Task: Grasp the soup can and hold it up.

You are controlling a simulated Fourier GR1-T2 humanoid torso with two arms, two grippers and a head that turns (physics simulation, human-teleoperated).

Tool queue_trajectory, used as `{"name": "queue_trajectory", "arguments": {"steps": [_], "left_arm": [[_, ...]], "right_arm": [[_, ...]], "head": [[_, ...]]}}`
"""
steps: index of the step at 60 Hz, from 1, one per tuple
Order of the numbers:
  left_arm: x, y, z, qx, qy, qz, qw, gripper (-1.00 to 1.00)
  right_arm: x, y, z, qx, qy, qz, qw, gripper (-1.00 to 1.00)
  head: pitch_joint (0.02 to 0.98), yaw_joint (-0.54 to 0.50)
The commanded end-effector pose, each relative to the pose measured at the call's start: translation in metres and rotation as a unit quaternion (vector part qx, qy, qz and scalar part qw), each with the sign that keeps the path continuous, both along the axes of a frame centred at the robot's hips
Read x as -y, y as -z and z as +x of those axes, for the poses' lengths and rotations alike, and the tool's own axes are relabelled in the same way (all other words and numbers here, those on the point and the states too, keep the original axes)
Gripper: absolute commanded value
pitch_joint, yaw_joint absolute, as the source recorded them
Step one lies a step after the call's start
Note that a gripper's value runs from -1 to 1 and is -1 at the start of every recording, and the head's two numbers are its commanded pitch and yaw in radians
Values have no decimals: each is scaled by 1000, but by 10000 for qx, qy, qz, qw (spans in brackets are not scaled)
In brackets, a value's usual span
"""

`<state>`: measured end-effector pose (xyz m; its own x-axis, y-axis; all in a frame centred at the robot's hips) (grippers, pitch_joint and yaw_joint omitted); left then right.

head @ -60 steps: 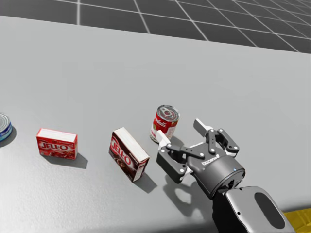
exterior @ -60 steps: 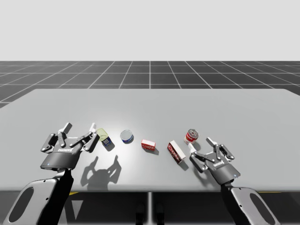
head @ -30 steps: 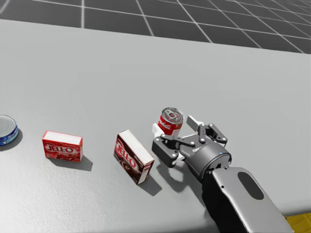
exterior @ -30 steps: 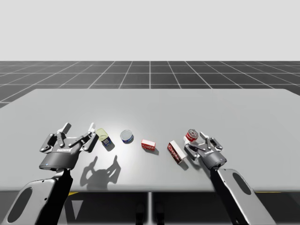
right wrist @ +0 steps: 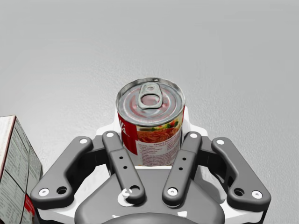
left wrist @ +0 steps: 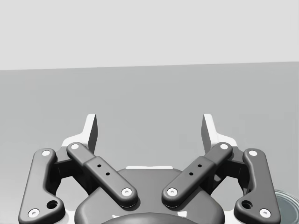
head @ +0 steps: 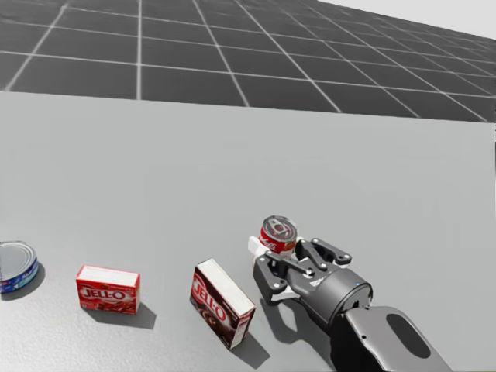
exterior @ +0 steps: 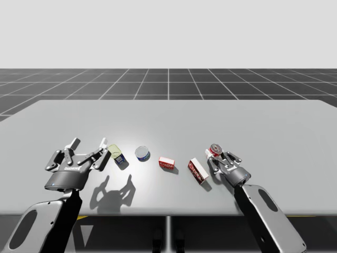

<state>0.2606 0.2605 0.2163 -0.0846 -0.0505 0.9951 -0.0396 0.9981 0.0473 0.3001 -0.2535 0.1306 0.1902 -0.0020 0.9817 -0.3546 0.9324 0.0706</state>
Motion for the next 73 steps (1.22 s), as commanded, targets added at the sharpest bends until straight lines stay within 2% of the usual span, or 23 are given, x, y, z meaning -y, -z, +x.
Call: {"name": "queue_trajectory", "arguments": {"steps": [1,12,30,37,46,63,73], "left_arm": [[0,1,0,-7,3,3,10000,-1000],[1,1,0,-20,-4,2,10000,-1000],[1,1,0,-17,-15,-26,10000,-1000],[0,1,0,-15,-18,-42,10000,-1000],[0,0,1,-11,-21,-61,10000,-1000],[-1,0,1,12,-35,-55,10000,-1000],[-1,0,1,17,-45,-64,10000,-1000]], "right_arm": [[1,15,-4,-252,389,53,9989,1000],[2,14,-3,-202,412,41,9989,1000],[1,-5,-5,-31,404,45,9992,1000],[-2,-33,-5,196,393,-48,9990,1000],[-8,-78,0,609,327,-337,9970,1000],[-16,-152,6,1290,298,-455,9901,1000],[-21,-201,1,1865,354,-493,9806,1000]], "head": [[581,-286],[453,-296],[415,-304],[413,-305],[413,-308],[411,-307],[407,-307]]}}
